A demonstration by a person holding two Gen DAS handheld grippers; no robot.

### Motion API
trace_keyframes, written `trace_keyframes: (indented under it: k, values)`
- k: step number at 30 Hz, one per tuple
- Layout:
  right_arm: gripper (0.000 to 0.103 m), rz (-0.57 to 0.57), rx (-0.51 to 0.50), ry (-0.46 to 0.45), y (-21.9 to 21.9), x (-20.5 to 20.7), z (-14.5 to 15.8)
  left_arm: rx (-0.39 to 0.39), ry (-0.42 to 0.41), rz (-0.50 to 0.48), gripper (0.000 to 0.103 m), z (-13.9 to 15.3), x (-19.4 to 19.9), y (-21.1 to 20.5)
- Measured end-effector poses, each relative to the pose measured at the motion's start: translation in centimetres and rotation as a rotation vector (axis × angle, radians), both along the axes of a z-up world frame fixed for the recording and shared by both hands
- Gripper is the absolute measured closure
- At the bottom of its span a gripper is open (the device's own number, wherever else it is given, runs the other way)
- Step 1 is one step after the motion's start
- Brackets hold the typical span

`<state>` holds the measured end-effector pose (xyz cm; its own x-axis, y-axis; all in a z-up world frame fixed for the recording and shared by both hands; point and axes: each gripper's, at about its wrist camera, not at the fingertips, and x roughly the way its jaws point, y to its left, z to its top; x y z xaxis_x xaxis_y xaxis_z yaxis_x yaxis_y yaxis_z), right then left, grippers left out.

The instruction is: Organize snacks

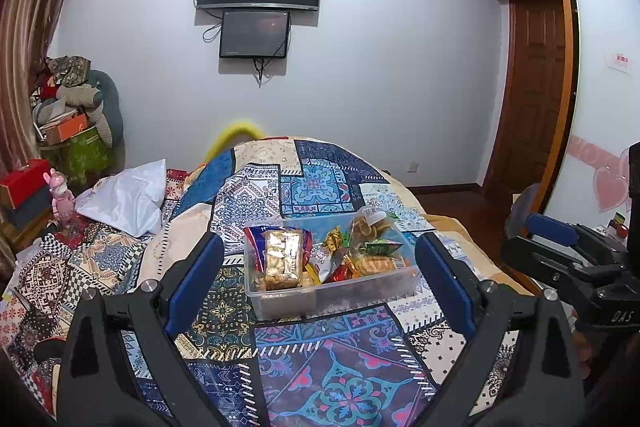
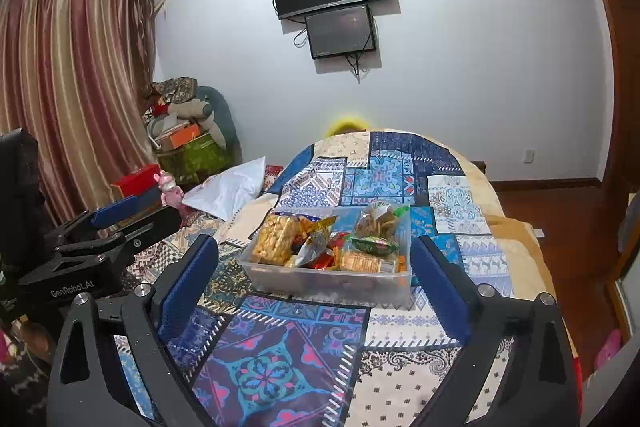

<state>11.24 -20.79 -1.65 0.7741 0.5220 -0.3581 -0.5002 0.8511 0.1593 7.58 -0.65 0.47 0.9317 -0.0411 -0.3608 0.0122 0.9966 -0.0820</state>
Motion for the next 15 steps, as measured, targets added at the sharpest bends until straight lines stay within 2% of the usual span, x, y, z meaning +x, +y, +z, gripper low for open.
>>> trace_keyframes:
  k: [13,15]
  values:
    - [0.005,-0.005,-0.005,0.004,0.02,-0.18,-0.23,-0.003,0.002,-0.001,0.004,-0.16,0.06,0.04]
    - [0.005,-0.005,-0.006,0.002,0.01,-0.26,-0.14,-0.006,0.002,0.0,0.0,-0.14,0.06,0.06]
